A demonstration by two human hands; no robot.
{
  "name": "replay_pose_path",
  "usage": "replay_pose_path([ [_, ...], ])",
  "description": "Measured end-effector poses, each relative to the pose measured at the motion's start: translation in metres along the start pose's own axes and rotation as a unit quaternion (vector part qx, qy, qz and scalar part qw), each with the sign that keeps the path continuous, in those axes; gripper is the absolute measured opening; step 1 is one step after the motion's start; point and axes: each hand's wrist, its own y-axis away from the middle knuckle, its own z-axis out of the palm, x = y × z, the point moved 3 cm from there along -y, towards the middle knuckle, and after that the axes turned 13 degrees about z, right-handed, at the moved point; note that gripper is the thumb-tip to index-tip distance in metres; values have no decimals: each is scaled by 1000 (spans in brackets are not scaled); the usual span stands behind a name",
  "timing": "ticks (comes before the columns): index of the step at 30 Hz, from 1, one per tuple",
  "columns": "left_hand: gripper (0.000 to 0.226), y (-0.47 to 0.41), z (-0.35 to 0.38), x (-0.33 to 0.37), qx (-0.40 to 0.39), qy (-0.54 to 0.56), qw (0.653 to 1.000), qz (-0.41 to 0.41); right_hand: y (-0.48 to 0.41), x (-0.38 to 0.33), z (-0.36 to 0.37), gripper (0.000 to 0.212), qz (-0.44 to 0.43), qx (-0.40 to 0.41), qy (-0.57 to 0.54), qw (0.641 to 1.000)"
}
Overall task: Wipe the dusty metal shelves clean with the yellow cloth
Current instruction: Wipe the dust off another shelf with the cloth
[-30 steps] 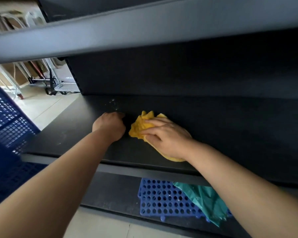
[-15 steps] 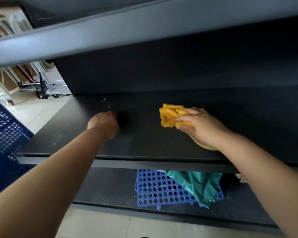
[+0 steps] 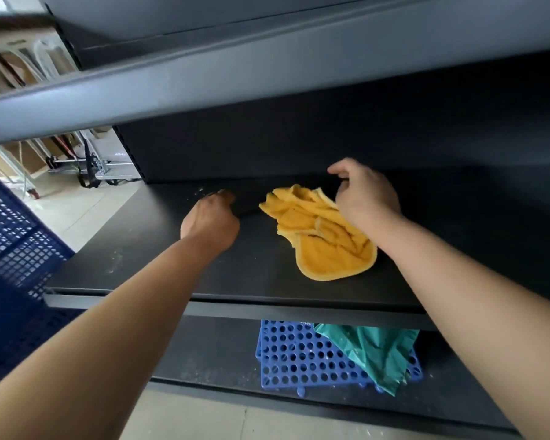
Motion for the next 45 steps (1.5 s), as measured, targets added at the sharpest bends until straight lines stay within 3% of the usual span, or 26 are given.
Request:
replay_pose_path([
  [2,53,-1,4,5,1,10,1000,4,11,-9,6,33,-142,-14,11,990],
  [4,55,-1,7,9,-6,19,1000,3,20,-7,30,35,-231,-126,149,953],
  [6,57,-1,10,11,-12,30,999,7,13,13,48,43,-196,-191,245,930],
  [11,56,2,9,-5,15,47,999,-13,-7,2,78,57,-126,-189,188,955],
  [16,46,11,-5,-35,87,70,992,-52,41,-54,125,49,-200,-231,157,939],
  [20,40,16,-14,-47,108,61,990,-71,77,-57,124,47,-289,-266,107,913],
  [23,38,24,-11,-35,97,80,990,-58,65,-47,92,42,-235,-302,6,924],
  [25,30,35,1,-11,47,60,996,-35,46,-35,68,42,-176,-239,-14,955],
  [28,73,54,31,25,-98,-22,995,-14,25,-10,50,54,-106,-174,108,973],
  [30,78,47,38,28,-113,-31,993,-5,21,-2,53,56,-72,-175,162,969],
  [36,58,-21,40,-24,-95,-40,994,35,21,-35,82,47,-130,-174,190,958],
  [41,52,-66,43,-55,-64,-138,987,-50,13,-57,111,53,-139,-195,240,941],
  [45,80,-79,57,-48,-163,-109,980,-39,6,-68,125,67,-100,-228,310,918],
])
